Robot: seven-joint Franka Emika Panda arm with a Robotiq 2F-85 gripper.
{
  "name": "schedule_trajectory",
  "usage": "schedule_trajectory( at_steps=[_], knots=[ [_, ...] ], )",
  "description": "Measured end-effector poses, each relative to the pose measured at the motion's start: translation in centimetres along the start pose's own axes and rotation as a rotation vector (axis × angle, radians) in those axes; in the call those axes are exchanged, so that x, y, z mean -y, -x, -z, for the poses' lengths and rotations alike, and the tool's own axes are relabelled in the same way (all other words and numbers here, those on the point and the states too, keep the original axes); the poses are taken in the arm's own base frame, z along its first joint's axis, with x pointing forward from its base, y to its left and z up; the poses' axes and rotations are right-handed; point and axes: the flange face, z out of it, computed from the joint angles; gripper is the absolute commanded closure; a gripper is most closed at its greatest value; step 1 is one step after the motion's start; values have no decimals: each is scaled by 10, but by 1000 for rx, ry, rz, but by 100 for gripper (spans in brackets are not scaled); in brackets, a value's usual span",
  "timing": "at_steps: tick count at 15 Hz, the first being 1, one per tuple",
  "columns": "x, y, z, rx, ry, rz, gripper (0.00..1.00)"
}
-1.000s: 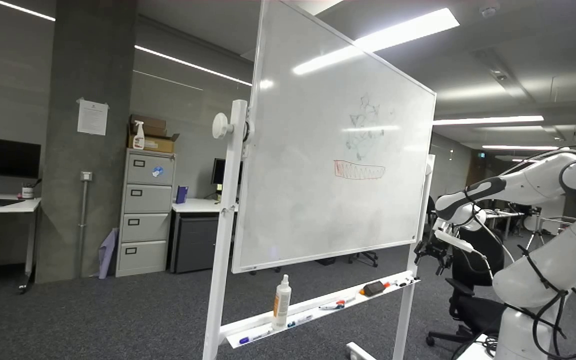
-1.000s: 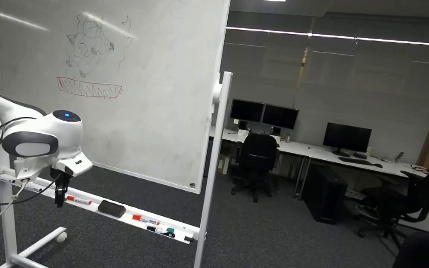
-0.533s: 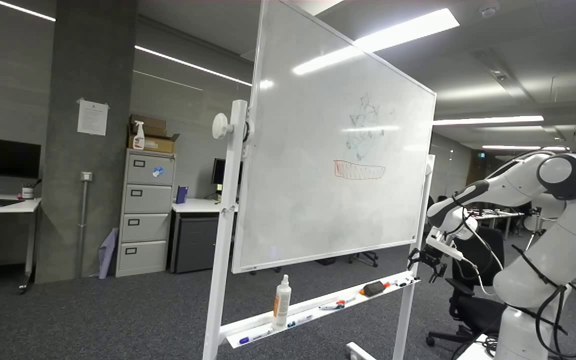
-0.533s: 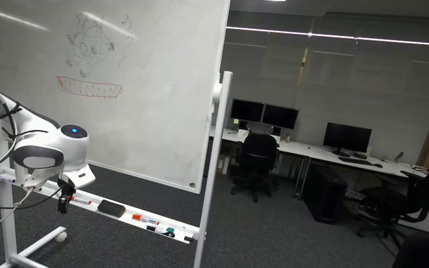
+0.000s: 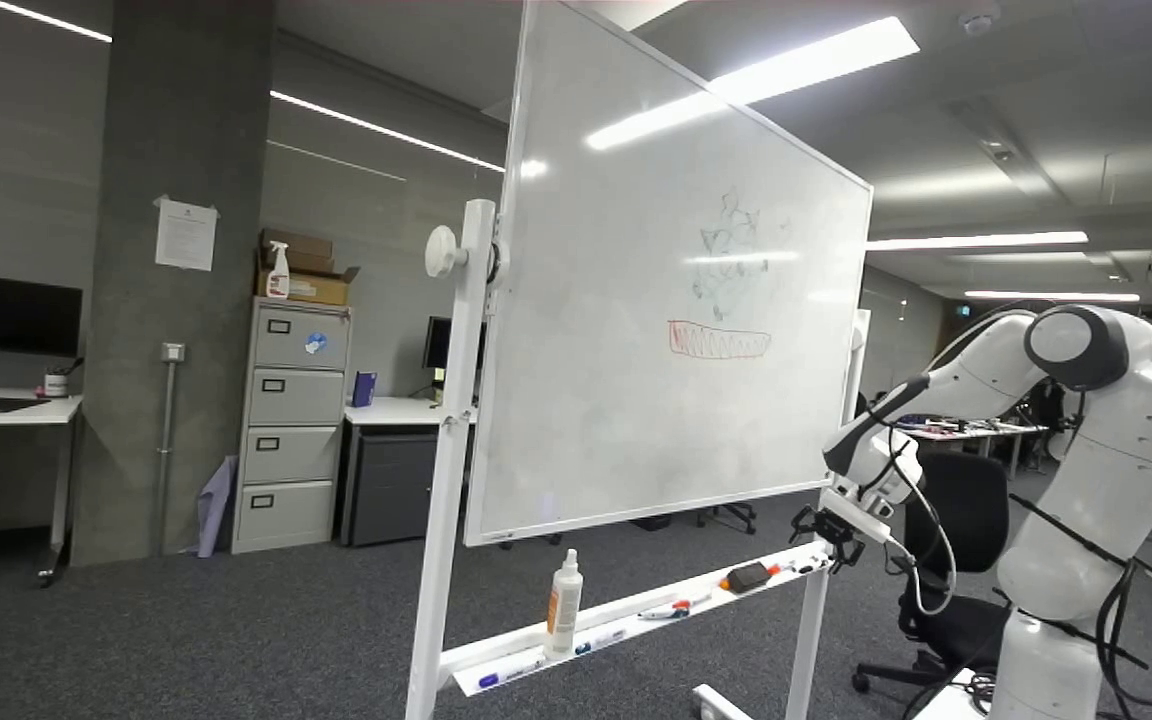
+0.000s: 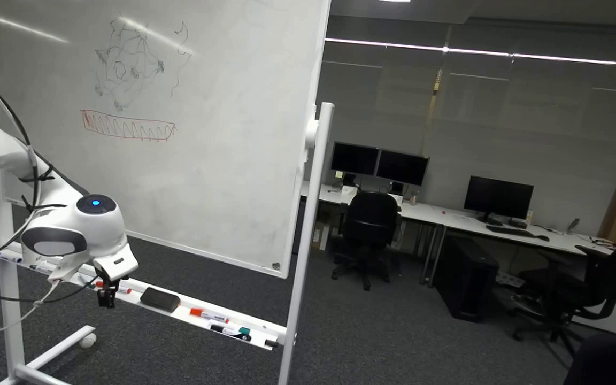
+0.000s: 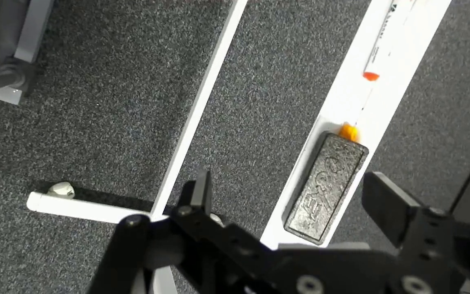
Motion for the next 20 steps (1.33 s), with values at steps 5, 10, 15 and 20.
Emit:
schedule_trajectory(
  at_steps=[5, 10, 15, 20],
  knots=[
    [-7, 13, -21, -17, -60, -106, 0],
    [-18, 13, -23, -35, -105, -178, 0],
    [-21, 2, -28, -101, -97, -213, 0],
    [-20, -4, -42, -113, -63, -222, 0]
  ],
)
